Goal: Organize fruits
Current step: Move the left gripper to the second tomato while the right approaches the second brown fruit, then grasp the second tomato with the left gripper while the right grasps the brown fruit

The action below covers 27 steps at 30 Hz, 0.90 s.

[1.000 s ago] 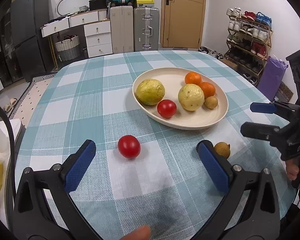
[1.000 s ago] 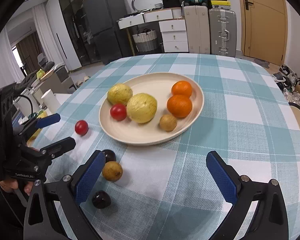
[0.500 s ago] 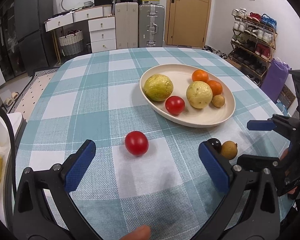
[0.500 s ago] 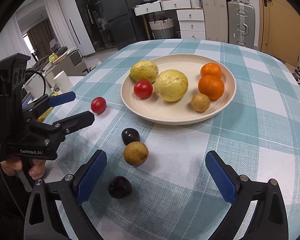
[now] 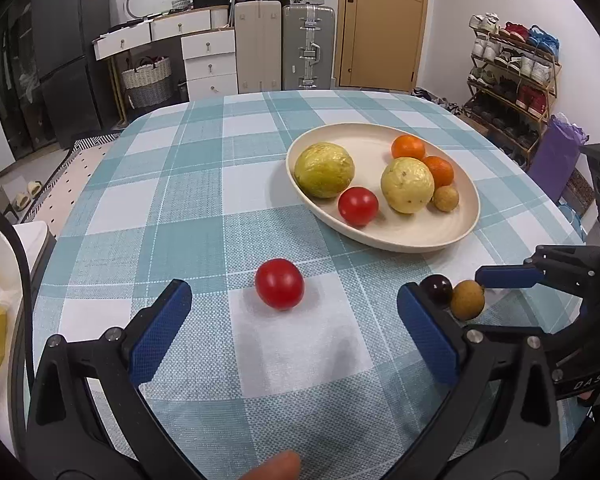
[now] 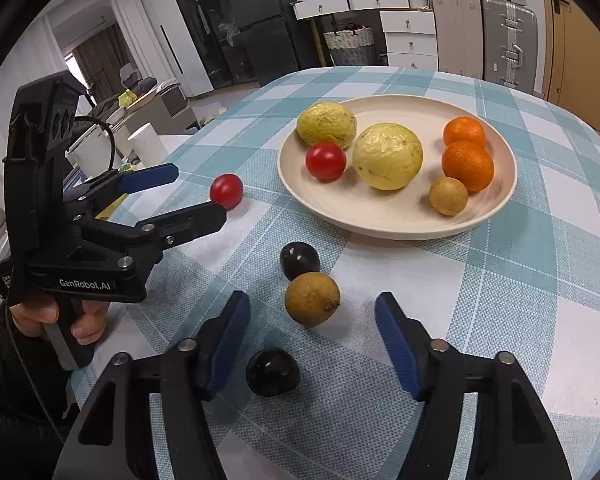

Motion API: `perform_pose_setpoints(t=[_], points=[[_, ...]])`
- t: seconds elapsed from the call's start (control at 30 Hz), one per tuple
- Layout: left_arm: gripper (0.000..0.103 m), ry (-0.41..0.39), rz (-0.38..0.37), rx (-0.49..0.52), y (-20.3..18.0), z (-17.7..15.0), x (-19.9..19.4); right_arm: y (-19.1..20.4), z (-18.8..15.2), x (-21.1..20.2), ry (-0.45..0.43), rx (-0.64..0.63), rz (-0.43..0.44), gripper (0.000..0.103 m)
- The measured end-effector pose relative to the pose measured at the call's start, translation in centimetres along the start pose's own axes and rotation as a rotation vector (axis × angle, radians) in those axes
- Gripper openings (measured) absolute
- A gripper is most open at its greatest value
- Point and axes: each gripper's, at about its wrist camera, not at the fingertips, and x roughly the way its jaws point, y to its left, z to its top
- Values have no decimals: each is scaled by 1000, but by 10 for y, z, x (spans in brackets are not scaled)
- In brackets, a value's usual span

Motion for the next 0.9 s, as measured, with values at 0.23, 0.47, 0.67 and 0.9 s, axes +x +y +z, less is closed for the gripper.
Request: perform_pose_setpoints(t=[0.23,0.47,0.67,0.9], points=[[103,3,-3,-7,0,0,1,2,-1,0,-3,-10,-6,49],[103,6,-4,-9,1,0,1,4,0,1,-1,-23,-18,41],[103,11,-1,-15,2,0,2,2,-1,1,-5,-23,-33,30],[103,30,12,-36,7,0,8,-2,-2,-6,-30,-25,-46,29]])
